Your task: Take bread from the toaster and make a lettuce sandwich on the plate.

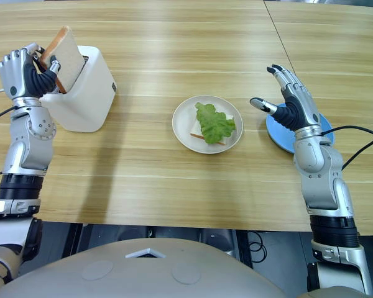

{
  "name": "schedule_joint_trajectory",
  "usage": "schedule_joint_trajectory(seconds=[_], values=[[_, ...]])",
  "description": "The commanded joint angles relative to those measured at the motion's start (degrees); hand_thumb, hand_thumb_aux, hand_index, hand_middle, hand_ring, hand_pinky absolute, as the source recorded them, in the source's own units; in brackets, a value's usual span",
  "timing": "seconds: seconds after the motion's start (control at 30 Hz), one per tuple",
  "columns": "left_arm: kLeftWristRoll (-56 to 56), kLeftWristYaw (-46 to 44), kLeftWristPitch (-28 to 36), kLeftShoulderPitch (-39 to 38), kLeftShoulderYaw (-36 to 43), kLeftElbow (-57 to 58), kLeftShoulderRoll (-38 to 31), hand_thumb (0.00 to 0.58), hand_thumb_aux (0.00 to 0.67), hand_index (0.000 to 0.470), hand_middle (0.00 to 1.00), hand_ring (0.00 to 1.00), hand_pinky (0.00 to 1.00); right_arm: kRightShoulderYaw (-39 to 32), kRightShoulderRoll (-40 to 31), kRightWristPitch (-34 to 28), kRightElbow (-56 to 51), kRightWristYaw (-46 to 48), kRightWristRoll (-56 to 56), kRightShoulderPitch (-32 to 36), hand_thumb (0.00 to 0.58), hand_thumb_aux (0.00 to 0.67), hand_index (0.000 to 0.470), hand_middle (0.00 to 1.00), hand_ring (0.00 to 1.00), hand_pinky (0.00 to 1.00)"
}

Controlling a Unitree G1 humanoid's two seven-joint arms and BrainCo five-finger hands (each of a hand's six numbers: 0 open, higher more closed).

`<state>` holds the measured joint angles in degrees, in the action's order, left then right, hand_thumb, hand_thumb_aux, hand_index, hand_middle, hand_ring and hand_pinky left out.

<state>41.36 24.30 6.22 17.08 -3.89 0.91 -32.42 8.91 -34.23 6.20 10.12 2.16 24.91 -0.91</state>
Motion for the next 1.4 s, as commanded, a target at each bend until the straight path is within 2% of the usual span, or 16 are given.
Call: schedule_joint_trajectory(seconds=[0.03,0.27,0.33,0.5,0.63,0.83,1.03,1.4], values=[[-6.81,-1.88,-5.08,0.24,-2.16,-6.78,1.92,0.58,0.67,0.46,1.0,1.0,1.0,0.44,0.36,0.5,-0.55,0.41,-0.94,0.09,0.0,0.0,0.0,0.0,0.0,0.0],[-29.61,-24.16,-14.05,6.0,4.38,8.08,11.97,0.58,0.67,0.46,1.0,1.0,1.0,-0.07,1.54,1.14,-2.24,0.03,-1.45,1.31,0.0,0.0,0.0,0.0,0.0,0.0],[-27.86,-25.82,-15.41,7.27,7.1,13.31,13.16,0.58,0.67,0.46,1.0,1.0,1.0,-0.34,1.94,1.42,-2.81,-0.06,-1.42,1.72,0.0,0.0,0.0,0.0,0.0,0.0],[-35.46,-37.09,-17.41,8.44,10.57,20.67,19.27,0.58,0.67,0.46,1.0,1.0,1.0,-0.95,2.98,2.58,-3.37,-0.4,-1.18,2.28,0.0,0.0,0.0,0.0,0.0,0.0],[-37.28,-44.22,-18.82,10.52,13.32,28.26,22.69,0.58,0.67,0.46,1.0,1.0,1.0,-1.24,3.34,3.0,-4.09,-0.32,-1.12,2.71,0.0,0.0,0.0,0.0,0.0,0.0],[-35.45,-44.93,-23.19,18.48,14.54,42.22,26.43,0.58,0.67,0.46,1.0,1.0,1.0,-1.97,4.04,4.02,-5.95,-0.42,-1.03,3.12,0.0,0.0,0.0,0.0,0.0,0.0],[-37.86,-48.72,-26.32,25.38,13.18,51.23,30.3,0.58,0.67,0.46,1.0,1.0,1.0,-2.45,3.96,4.59,-7.35,-0.48,-0.96,3.63,0.0,0.0,0.0,0.0,0.0,0.0],[-38.29,-51.83,-26.87,35.28,10.81,64.93,34.02,0.58,0.67,0.46,1.0,1.0,1.0,-3.55,4.12,5.12,-9.25,-0.5,-0.62,4.04,0.0,0.0,0.0,0.0,0.0,0.0]])
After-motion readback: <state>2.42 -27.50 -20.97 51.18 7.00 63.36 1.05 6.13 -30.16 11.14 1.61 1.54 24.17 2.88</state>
